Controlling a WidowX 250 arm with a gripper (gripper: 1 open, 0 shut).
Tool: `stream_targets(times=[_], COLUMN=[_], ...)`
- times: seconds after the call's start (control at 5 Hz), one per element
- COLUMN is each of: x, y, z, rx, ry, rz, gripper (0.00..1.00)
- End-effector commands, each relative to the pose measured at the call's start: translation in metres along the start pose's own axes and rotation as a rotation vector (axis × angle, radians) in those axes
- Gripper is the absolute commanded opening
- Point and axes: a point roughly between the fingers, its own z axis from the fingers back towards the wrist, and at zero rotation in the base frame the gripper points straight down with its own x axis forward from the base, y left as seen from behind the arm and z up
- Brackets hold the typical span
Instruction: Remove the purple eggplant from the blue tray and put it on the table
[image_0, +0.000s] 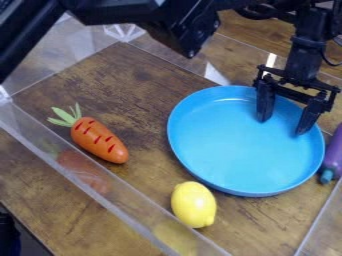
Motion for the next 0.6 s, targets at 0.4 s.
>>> stream_targets(times=[0.4], x=[-0.006], y=[-0.004], z=[-0.001], rx=[-0.001], ry=[-0.041], rz=[-0.112], gripper=[1.0])
